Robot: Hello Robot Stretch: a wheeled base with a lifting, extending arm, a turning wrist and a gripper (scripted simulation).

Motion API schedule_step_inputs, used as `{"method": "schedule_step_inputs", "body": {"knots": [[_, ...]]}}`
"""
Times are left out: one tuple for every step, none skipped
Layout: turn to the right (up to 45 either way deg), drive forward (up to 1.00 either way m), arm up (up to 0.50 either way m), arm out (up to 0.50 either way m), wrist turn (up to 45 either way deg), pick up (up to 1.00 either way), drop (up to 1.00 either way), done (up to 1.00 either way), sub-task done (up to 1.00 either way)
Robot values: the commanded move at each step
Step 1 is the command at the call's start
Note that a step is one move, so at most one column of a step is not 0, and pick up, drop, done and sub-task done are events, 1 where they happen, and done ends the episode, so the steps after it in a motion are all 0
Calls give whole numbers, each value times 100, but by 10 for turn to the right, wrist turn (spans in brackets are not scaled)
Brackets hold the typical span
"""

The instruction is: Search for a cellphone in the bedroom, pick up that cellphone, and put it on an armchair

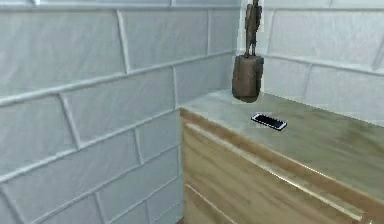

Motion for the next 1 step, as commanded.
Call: {"method": "schedule_step_inputs", "body": {"knots": [[450,0,0,0,0,0,0,0,0]]}}
